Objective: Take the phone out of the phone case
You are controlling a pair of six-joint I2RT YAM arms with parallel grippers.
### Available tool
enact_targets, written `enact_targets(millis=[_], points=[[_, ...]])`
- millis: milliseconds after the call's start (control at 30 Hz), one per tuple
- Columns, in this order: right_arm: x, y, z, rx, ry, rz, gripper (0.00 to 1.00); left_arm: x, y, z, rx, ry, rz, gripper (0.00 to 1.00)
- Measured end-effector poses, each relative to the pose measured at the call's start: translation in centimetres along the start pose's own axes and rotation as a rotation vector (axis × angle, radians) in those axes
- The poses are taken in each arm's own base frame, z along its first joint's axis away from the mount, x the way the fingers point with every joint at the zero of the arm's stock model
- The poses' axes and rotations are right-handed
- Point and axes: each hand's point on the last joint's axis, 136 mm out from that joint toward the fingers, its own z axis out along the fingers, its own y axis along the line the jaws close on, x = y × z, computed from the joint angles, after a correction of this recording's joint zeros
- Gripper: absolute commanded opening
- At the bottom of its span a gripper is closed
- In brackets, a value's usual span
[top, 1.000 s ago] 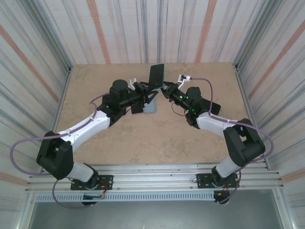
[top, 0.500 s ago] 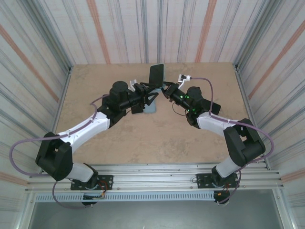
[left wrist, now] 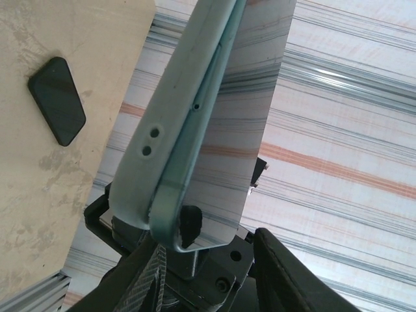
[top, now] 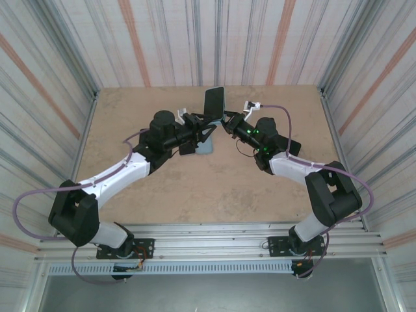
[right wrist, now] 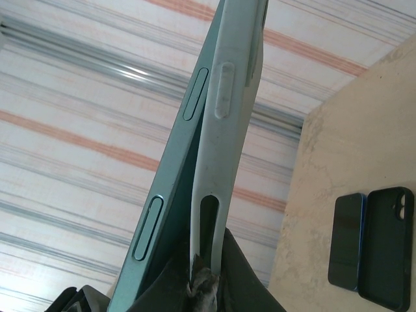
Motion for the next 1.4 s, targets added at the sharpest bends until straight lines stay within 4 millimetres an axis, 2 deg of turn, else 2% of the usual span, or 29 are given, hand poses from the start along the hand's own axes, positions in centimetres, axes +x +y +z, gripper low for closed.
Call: enact_targets(millis=[333,500,800,1200,1400], points=[[0.1,-0.1,0.1,-0.003,0.004,0.0,0.0,-0.3,-0.6,0.6,0.016,-0.005,0.002,0.37],[0.1,-0.4,0.1,0.001,0.005,0.006,0.0,-0.8,-0.1,0.8,0.007,-0.02,-0.003,0.38],[-0.4,0.1,0.5,-0.041,-0.04,0.006,0.0,-2.0,-1.0,0.8,0.005,-0.092,0.007,0.36],[-0.6,0.1,0.7,-0.06,-0.062,0.018,0.0,-3.8,-1.4,1.9,-0.002,-0.156,0.015,0.21],[-0.4,-0.5,0.8,-0.04,-0.056,0.025,0.0,-3.8,-2.3,2.1,0.013,-0.16,0.021,0.12]])
